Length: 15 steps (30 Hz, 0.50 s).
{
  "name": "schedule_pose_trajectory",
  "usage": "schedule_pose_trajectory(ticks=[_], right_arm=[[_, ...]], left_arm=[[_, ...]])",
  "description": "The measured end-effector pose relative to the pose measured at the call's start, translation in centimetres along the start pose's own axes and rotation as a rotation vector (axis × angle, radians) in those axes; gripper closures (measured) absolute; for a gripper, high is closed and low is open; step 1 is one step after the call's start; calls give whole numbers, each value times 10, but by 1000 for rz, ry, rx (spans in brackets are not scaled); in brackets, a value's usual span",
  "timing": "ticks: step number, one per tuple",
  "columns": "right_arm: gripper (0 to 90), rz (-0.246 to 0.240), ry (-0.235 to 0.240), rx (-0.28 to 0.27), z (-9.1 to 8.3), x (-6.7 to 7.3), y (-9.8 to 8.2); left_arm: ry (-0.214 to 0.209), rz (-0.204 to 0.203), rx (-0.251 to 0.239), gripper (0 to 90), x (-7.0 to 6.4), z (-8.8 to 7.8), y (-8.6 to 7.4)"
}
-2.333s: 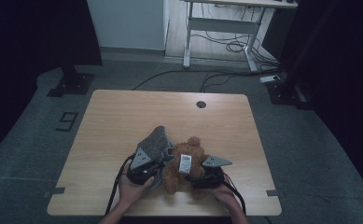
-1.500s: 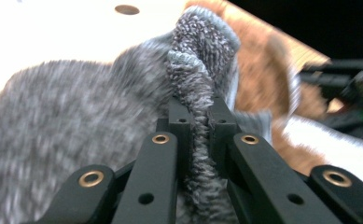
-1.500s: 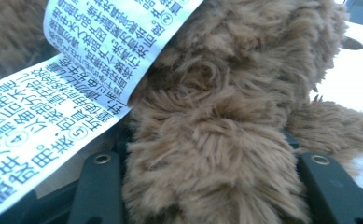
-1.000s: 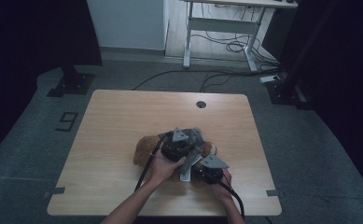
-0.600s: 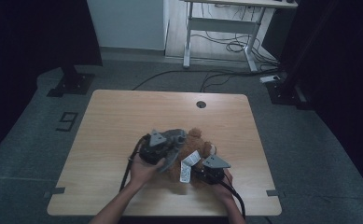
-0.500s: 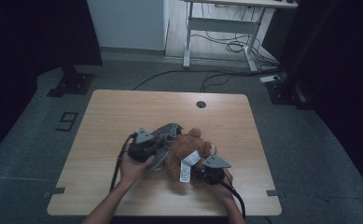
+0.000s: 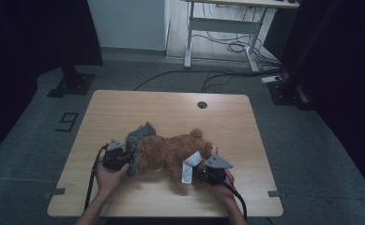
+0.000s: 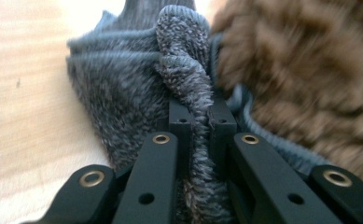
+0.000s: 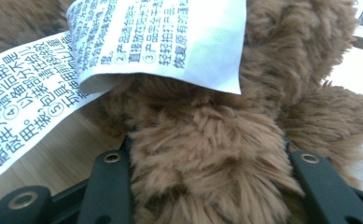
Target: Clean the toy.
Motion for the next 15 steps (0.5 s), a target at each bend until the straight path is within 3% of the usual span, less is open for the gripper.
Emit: schedule_pose_trajectory(ticks=[3,7,12,15], right_arm=[[524,0,2,0,0,0,0],[524,-2,2,-2,0,0,0],[524,-4,-1,-3,-1,0,0],[522,-7,2,-2,-1,0,0]], left_arm=[[-11,47,-51,836,-16,-11,25],[-65,90,-95,831,-44,-13,59],[-107,156,-37,831,-77,18,87],[-100,157,27,830,-82,43,86]])
Point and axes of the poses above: each handheld gripper's, and its own axes: z roughly forward along the jaws, y roughly out of its top, x roughly to its left, the point moved 4 cm from there along z, roughly forward along the jaws, and after that the axes turned 14 degrees about -y, right-handed, at the moved point
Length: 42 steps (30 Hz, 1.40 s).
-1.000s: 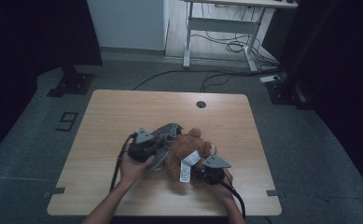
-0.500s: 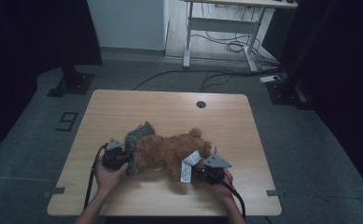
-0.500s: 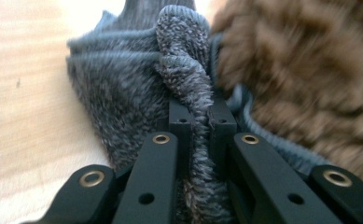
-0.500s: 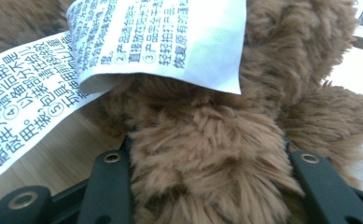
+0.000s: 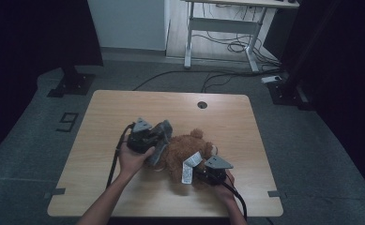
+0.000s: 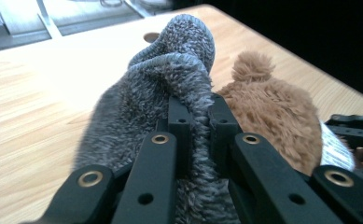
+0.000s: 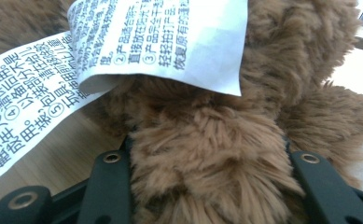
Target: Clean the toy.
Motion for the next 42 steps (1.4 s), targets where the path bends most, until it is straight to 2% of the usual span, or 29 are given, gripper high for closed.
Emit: schedule_pose_trajectory(ticks=[3,4,5,7,11,14,22,25,28,31,34,38,42], right_arm=[[512,2,5,0,-1,0,0],[504,5,9,3,-1,0,-1],[497,7,14,2,-1,0,-1],[487,17,23,-2,-1,0,0],[467,24,37,2,-1,2,1],[511,17,38,32,-2,1,0],[528,10,63,64,-3,0,-1],[475,24,81,75,-5,-1,-2],[356,43,99,78,-7,-4,-2],[285,73,131,78,-12,-9,0],[227,71,152,68,-20,-13,3],[187,58,144,85,-25,-18,5],[186,58,173,93,-30,-24,5]], left_arm=[[-24,-66,41,830,10,17,-20],[-25,-74,25,831,13,19,-27],[-39,-88,-2,833,15,17,-31],[-69,-127,-26,833,18,11,-35],[-57,-88,-26,833,14,5,-41],[-50,-64,-35,833,12,1,-44],[-73,-67,-86,833,7,-8,-55],[-70,-56,-105,834,2,-11,-61],[-65,-43,-123,835,-2,-14,-68],[-71,-44,-141,836,-4,-18,-73],[-76,-45,-154,837,-6,-20,-77],[-74,-34,-160,837,-10,-21,-79],[-73,-31,-164,837,-11,-20,-79]])
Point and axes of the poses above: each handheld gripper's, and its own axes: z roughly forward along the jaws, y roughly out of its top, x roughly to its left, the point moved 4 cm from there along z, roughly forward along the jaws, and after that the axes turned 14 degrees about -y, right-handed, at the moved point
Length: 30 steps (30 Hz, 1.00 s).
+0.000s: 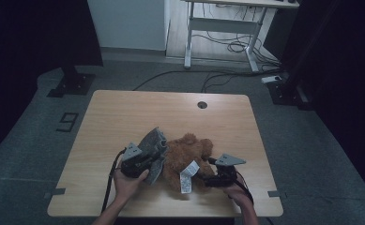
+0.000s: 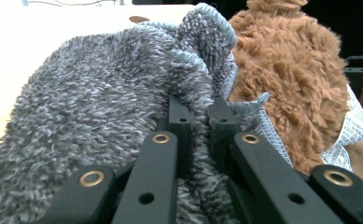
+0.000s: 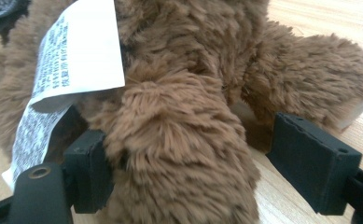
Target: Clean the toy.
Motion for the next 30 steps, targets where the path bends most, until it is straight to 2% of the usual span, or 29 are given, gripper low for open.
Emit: schedule_pose_trajectory(ticks=[5,7,9,12,15,21,24,27,30], right_arm=[[194,34,29,-31,-9,-11,-2],[203,60,65,-68,-17,-14,2],[202,90,54,-112,-26,-17,9],[194,123,31,-132,-27,-15,17],[178,133,23,-111,-16,-7,19],[120,127,46,-72,7,15,23],[102,123,41,-49,15,22,25],[169,103,40,-14,21,25,21],[290,66,23,3,24,29,15]], left_arm=[[-5,-15,-1,836,2,1,2],[-3,-14,0,836,2,1,2],[4,-5,1,836,2,2,2],[8,0,1,836,0,4,2],[6,2,-1,836,-3,3,1],[-7,14,-7,836,-12,1,-4],[-9,17,-5,836,-14,0,-6],[-24,5,3,834,-16,-1,-5],[-31,7,27,820,-22,4,3]])
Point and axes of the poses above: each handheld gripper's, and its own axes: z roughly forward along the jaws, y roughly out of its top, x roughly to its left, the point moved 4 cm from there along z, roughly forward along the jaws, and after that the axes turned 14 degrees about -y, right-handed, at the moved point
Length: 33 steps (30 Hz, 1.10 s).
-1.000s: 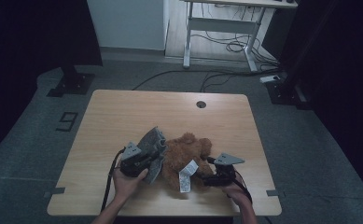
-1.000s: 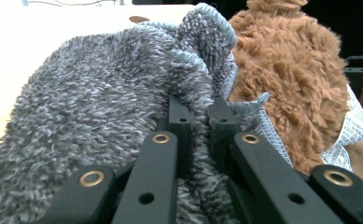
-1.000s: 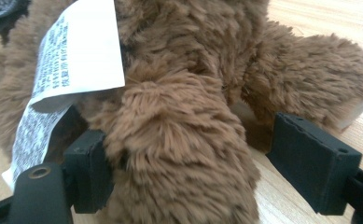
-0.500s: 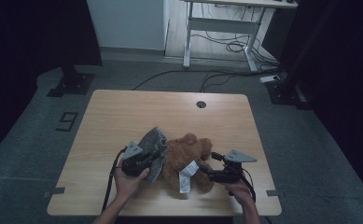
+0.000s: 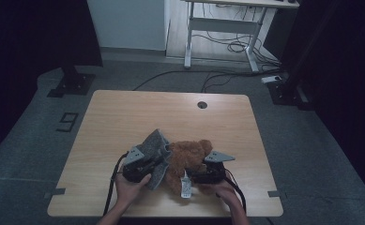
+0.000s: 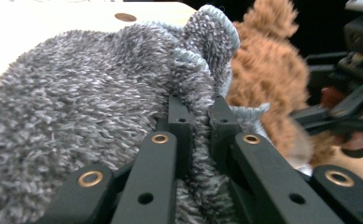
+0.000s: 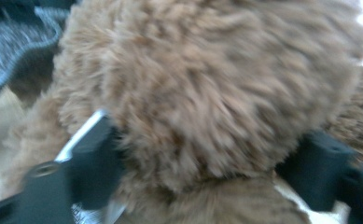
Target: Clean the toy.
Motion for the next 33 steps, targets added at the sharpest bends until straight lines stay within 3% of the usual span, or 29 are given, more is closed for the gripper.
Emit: schedule_pose_trajectory(ticks=[3,5,7,10,13,17,23,30,33], right_arm=[[395,-21,-11,-6,2,1,-3],[433,-37,-12,-15,1,3,-4],[457,-63,-23,-22,0,5,-4],[486,-76,-37,-32,1,6,-4],[496,-77,-42,-44,1,6,-4],[511,-79,-49,-45,0,6,-6],[516,-52,-44,-39,3,5,-8],[519,-14,-29,-34,3,1,-9],[517,-6,-32,-37,3,1,-9]], left_arm=[[-23,4,21,810,-7,11,20],[-34,27,20,815,-15,21,38],[-40,60,25,816,-24,34,55],[-79,65,46,814,-39,61,75],[-56,100,97,814,-48,90,81],[0,98,152,813,-39,113,67],[45,77,114,815,-19,90,56],[106,48,92,818,7,42,45],[112,20,54,818,19,19,40]])
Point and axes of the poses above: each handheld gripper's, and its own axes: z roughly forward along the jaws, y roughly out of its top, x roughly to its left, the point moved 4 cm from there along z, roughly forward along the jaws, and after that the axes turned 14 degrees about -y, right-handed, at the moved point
